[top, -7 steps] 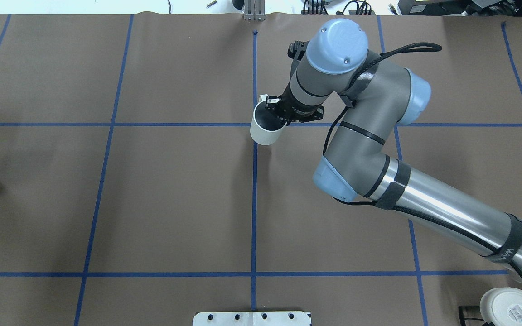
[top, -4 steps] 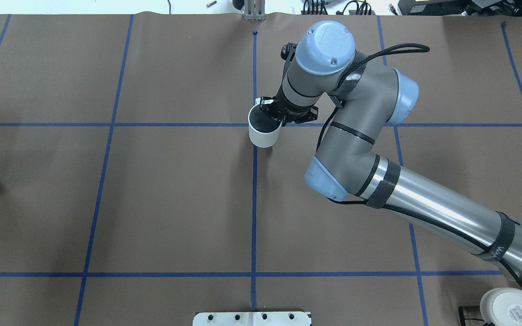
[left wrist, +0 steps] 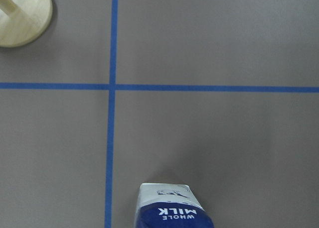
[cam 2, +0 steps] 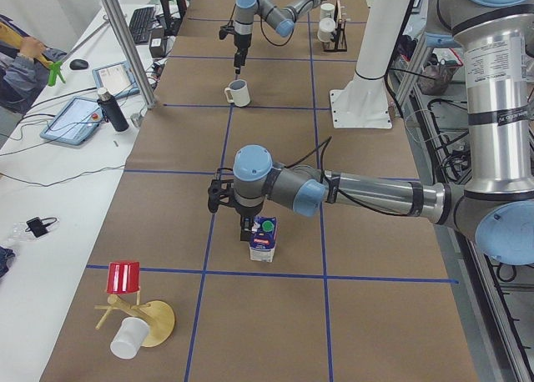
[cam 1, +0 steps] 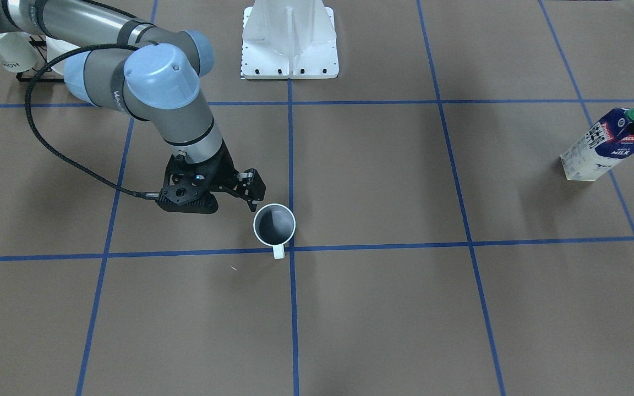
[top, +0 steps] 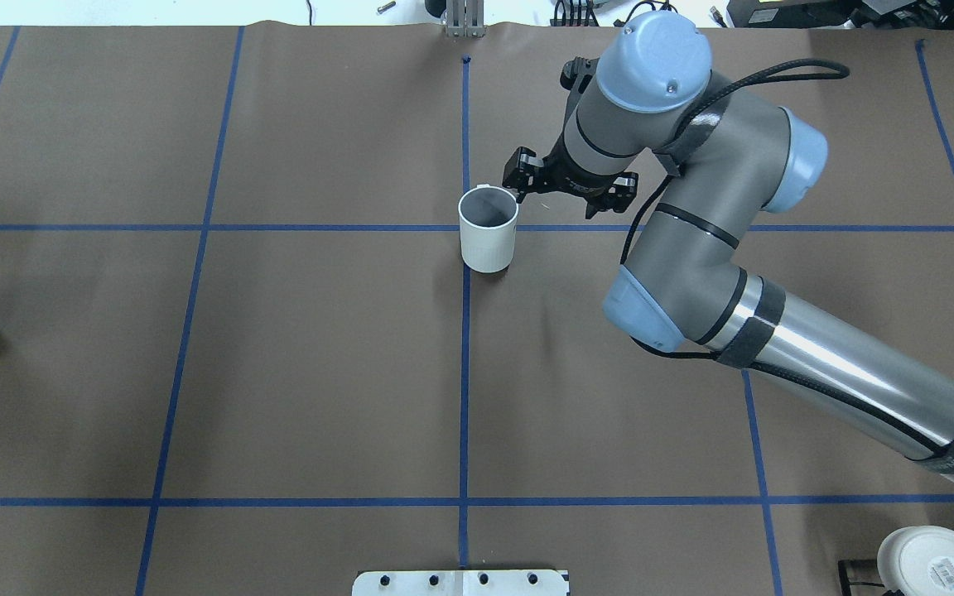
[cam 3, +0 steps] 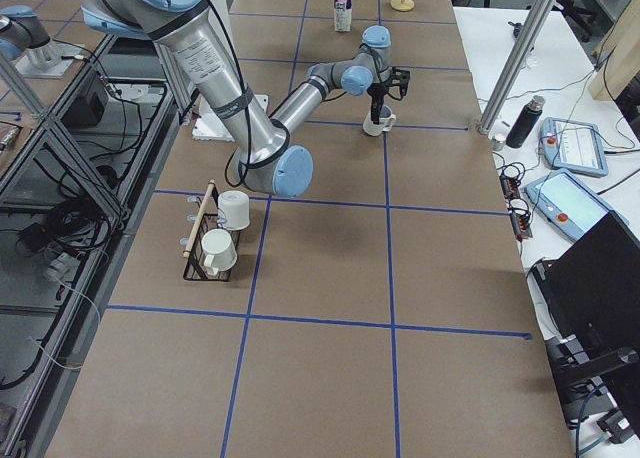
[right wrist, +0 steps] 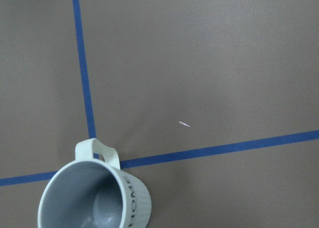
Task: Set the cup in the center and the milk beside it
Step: 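Withdraw the right gripper from the mug while the left arm brings in the milk carton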
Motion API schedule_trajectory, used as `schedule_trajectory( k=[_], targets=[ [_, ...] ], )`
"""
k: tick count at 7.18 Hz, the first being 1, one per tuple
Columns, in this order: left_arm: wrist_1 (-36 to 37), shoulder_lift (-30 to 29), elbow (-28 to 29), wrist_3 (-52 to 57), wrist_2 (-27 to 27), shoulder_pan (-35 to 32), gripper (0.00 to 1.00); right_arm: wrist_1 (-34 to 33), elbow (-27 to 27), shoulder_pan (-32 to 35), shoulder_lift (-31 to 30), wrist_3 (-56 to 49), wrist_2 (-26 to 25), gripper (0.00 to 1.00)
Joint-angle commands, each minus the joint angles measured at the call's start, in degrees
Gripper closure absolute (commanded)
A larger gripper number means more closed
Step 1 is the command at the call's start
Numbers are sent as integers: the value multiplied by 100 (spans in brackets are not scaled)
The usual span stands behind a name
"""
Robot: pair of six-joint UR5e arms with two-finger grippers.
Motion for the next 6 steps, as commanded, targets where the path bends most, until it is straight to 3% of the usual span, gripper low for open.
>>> schedule_trajectory(
  k=[1, 2, 3, 4, 5, 6],
  targets=[
    [6, 143, -2, -37, 103, 169, 2, -10, 100, 71, -146, -7, 23, 0],
    [6, 204, -2, -150, 434, 335, 2, -10, 117, 132, -155, -7, 119, 0],
    [-2, 205, -11, -360, 455, 389, 16, -10, 144, 254, -207, -7, 294, 0],
    [-2, 205, -2, -458, 411, 398, 44, -1, 222, 317, -312, -7, 382, 0],
    [-20, 179, -2, -728, 394, 398, 82, -1, 232, 343, -348, -7, 383, 0],
    [6, 144, -2, -749, 185, 398, 100, -10, 249, 352, -383, -7, 392, 0]
  ],
)
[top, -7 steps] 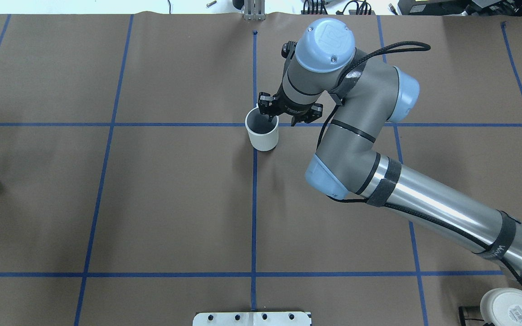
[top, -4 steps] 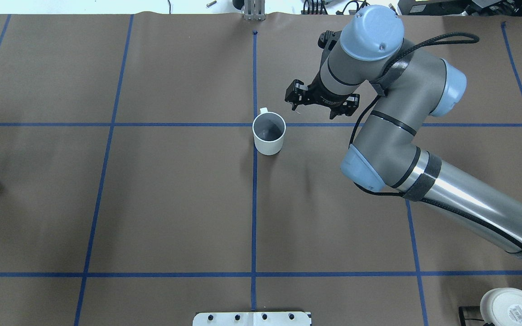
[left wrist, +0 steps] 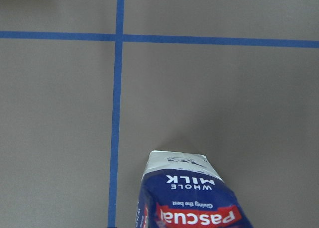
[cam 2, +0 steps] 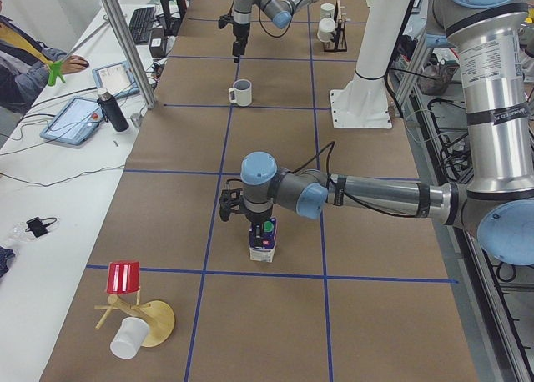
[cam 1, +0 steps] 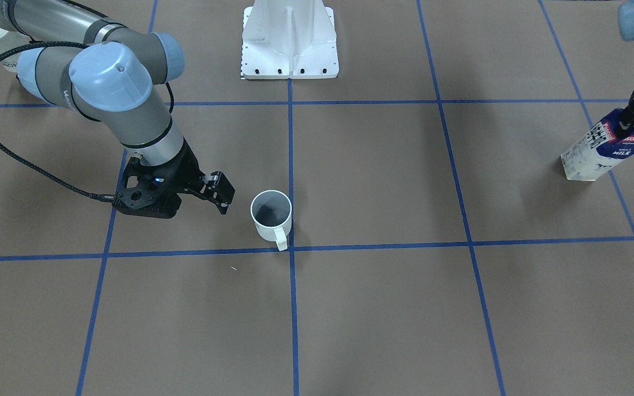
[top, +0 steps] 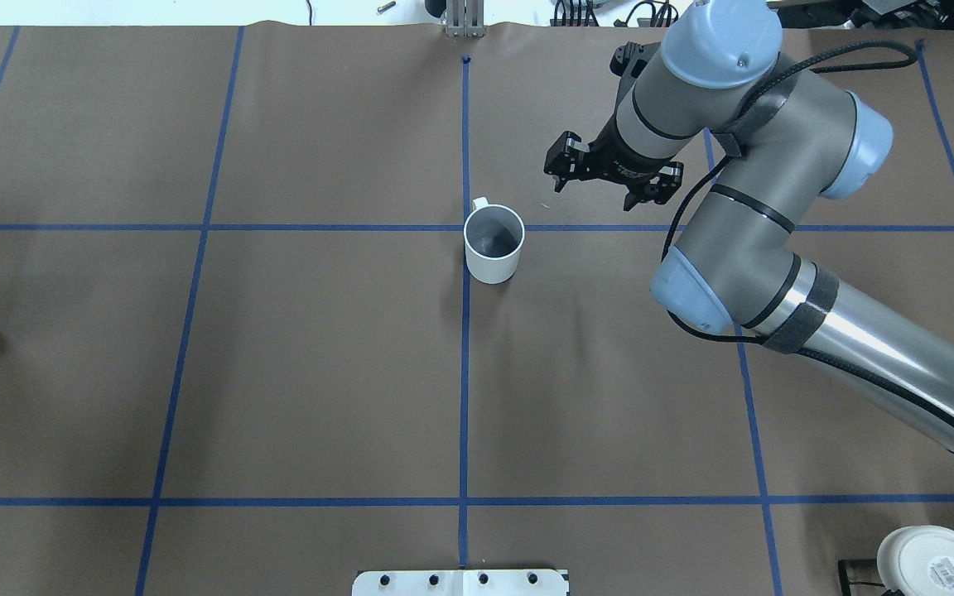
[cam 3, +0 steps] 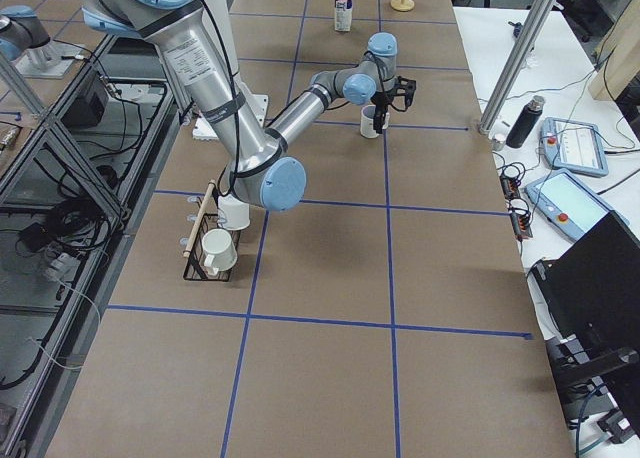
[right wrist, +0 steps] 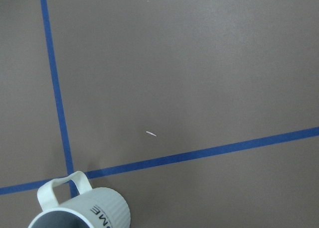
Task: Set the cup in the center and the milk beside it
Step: 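Withdraw the right gripper from the mug while the left arm brings in the milk carton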
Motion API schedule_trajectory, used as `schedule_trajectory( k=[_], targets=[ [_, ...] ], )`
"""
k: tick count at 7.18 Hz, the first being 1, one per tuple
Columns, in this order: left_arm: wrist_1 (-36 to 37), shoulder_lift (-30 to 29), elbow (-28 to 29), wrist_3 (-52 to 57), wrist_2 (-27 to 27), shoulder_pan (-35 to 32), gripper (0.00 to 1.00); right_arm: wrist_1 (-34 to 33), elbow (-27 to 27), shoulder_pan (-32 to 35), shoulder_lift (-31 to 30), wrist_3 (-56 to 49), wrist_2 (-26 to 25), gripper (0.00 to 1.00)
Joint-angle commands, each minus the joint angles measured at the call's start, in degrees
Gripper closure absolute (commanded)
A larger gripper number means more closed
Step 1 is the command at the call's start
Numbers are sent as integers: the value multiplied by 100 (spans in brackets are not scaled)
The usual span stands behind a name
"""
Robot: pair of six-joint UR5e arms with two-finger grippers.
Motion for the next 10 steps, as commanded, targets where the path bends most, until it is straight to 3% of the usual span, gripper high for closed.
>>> schedule_trajectory(
  k=[1, 3, 6, 8, 9, 10],
  targets=[
    [49, -191, -17, -301, -317, 6, 100, -6, 52, 140, -156, 0, 59, 0],
    [485, -847, -17, -749, -318, 6, 100, -6, 542, 701, -918, -444, 584, 0],
    [2750, -2806, -157, -804, -318, 162, 100, -6, 1193, 1046, -2008, -1324, 684, 0],
    [2870, -3921, -62, -2299, -48, 1282, 100, 2, 1248, 1318, -2484, -1974, 701, 0],
    [2862, -4528, 78, -3264, 398, 2072, 100, 20, 1248, 1476, -2739, -2569, 710, 0],
    [2862, -5361, 637, -3726, 759, 2515, 100, 55, 1248, 1573, -2915, -2819, 710, 0]
  ],
)
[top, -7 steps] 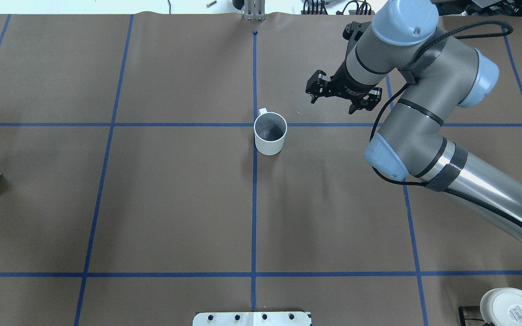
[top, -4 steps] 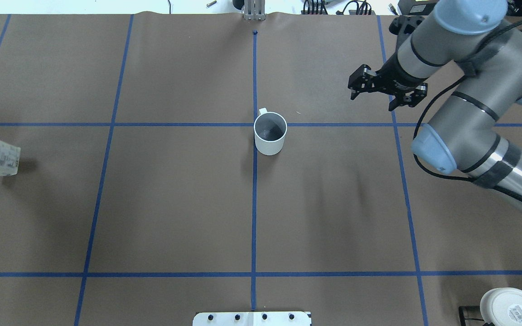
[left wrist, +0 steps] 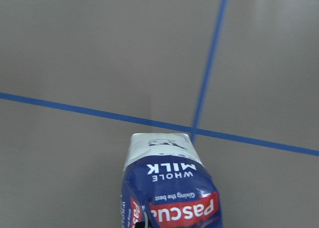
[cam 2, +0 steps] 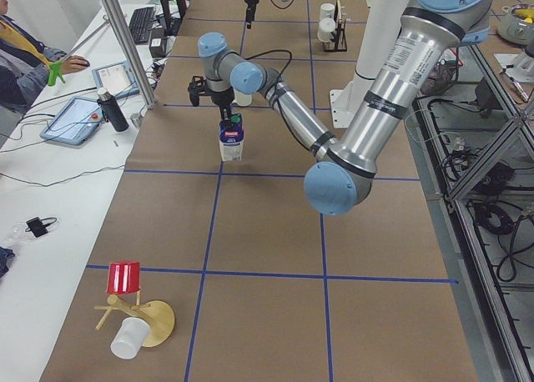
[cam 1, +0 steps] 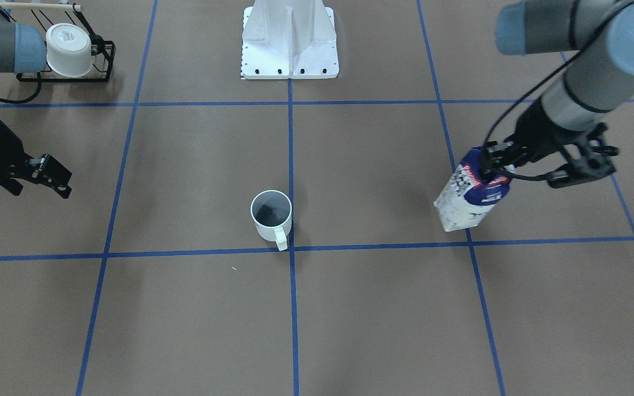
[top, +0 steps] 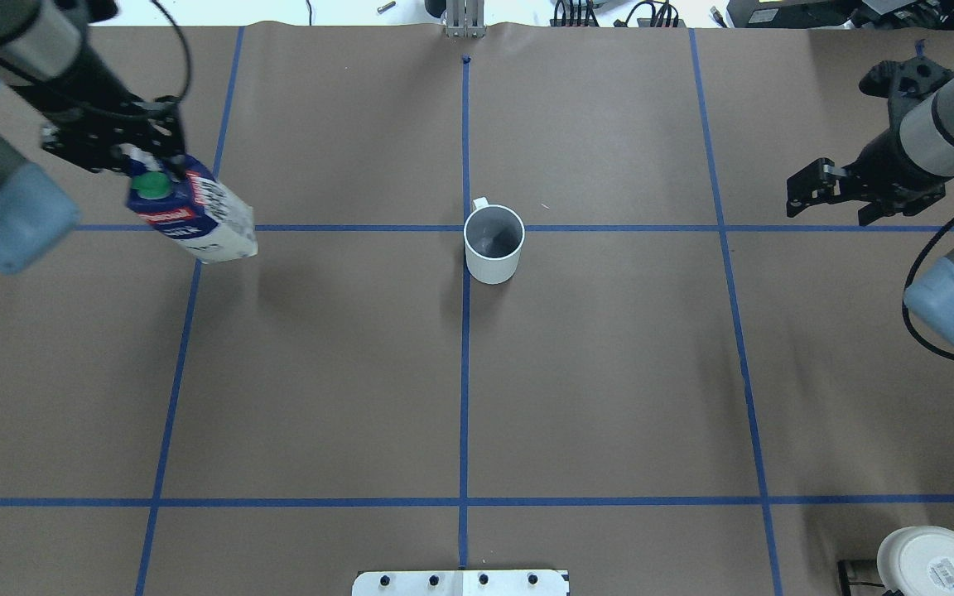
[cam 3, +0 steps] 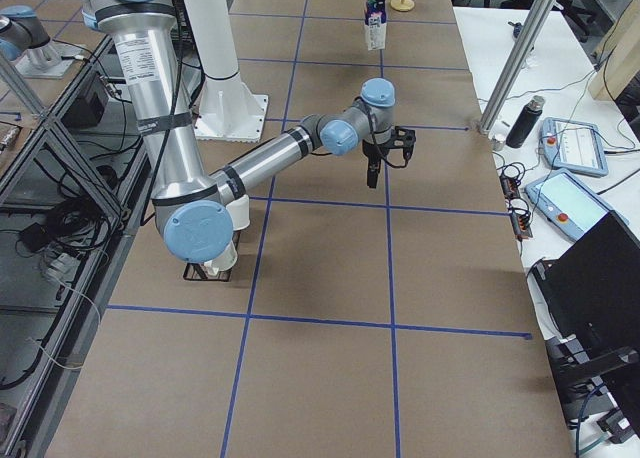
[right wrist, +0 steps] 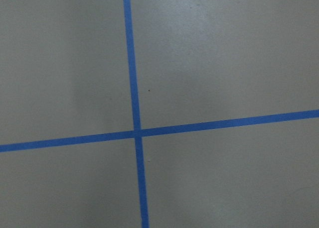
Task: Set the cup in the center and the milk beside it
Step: 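Carry the milk carton with the left gripper and set it beside the mug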
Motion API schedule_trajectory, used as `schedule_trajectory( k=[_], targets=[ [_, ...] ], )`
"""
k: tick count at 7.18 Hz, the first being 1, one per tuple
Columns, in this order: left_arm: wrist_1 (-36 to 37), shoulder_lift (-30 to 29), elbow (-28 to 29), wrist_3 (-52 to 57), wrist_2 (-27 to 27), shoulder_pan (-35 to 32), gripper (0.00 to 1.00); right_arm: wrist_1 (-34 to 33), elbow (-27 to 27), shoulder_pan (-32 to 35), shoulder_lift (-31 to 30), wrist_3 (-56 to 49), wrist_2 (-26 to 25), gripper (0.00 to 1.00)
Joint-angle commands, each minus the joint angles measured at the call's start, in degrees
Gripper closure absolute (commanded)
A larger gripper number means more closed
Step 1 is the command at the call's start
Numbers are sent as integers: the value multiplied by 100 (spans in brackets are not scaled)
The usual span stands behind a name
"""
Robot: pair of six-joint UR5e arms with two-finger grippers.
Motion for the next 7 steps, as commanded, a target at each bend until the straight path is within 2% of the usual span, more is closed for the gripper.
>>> schedule_trajectory(
  k=[1, 3, 5, 6, 7],
  targets=[
    [12, -1531, 1045, -794, 528, 856, 100, 59, 4, 216, -409, -663, 5, 0],
    [-6, -2405, 1751, -1073, 799, 1190, 100, 51, -14, 436, -586, -1131, 233, 0],
    [-32, -2487, 1754, -1146, 1002, 1472, 100, 60, -23, 437, -577, -1132, 225, 0],
    [-50, -2452, 1754, -1198, 1186, 1604, 34, 51, -31, 437, -577, -1132, 225, 0],
    [-163, -2408, 1754, -1207, 1379, 1701, 2, 51, -49, 437, -577, -1132, 225, 0]
  ],
)
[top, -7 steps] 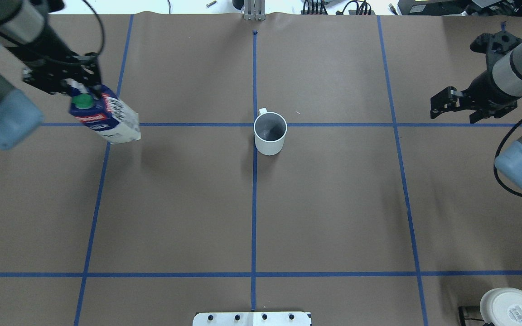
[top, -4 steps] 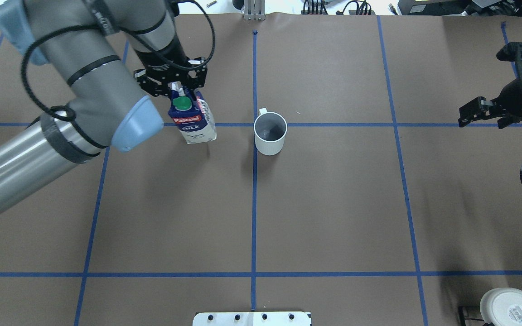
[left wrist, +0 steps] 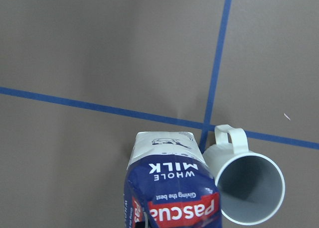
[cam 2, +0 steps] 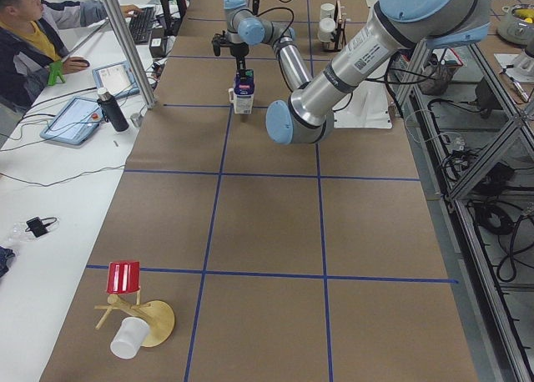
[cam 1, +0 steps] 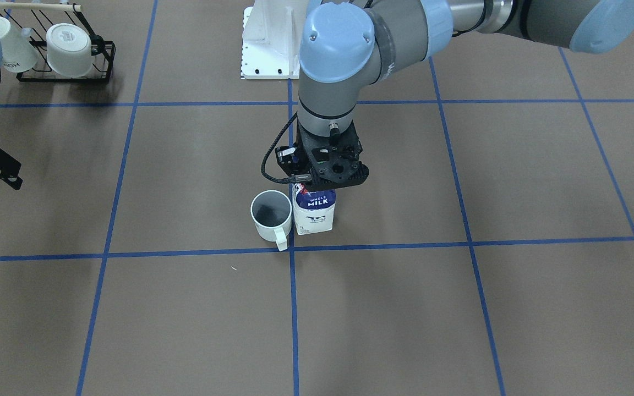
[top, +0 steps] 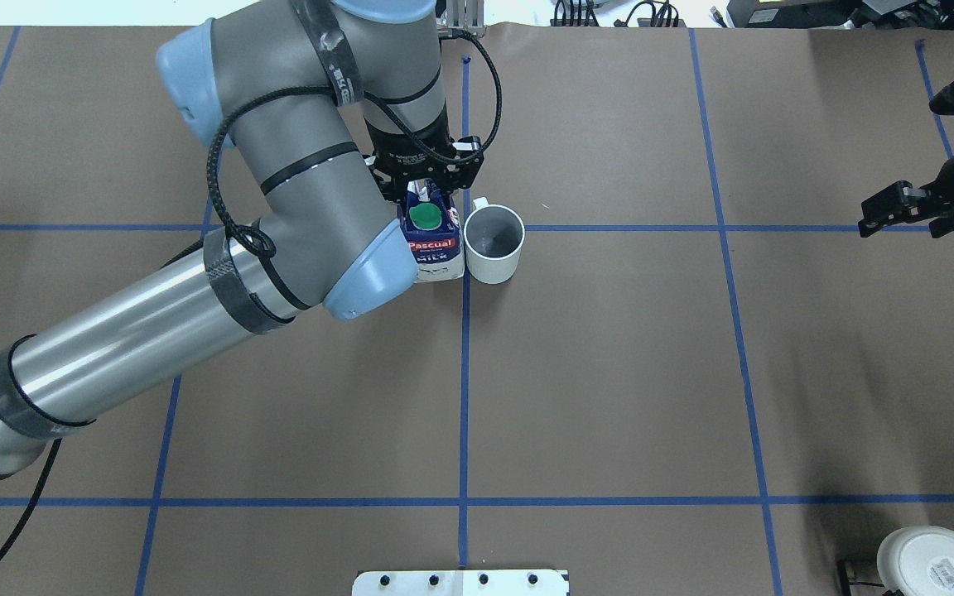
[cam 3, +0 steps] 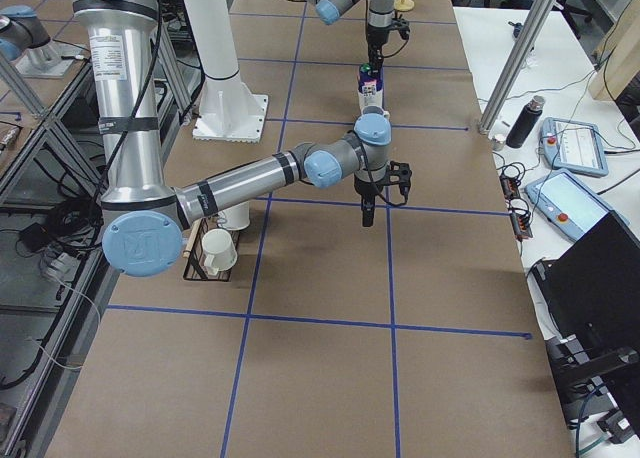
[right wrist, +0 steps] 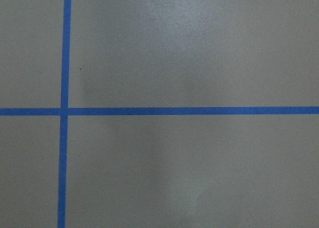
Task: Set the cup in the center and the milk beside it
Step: 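Carry the milk carton with the left gripper and set it beside the mug, then open the left gripper and withdraw it from the milk carton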
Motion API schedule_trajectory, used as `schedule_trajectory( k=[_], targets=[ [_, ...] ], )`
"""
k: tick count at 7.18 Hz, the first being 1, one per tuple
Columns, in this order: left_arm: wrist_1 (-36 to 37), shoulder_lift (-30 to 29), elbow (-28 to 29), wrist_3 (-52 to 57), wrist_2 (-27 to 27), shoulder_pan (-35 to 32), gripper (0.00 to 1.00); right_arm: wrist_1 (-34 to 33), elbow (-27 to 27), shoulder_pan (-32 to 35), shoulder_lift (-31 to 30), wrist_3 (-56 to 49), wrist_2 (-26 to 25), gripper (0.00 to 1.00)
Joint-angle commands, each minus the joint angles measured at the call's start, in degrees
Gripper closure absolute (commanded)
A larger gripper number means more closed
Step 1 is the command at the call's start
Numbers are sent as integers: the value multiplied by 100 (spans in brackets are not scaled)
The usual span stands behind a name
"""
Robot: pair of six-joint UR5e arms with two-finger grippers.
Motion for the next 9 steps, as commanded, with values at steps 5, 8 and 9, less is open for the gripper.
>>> schedule_trajectory(
  k=[5, 8, 9],
  targets=[
    [517, 1146, -1876, 431, -14, -506, 2, -3, -34, 3, 34, -3, -8, 0],
    [731, 2790, -2788, 3132, -319, -1673, 2, -3, -25, 362, -89, -511, 114, 0],
    [730, 3231, -2772, 4203, -609, -2260, 2, -3, -25, 537, -176, -774, 254, 0]
  ],
)
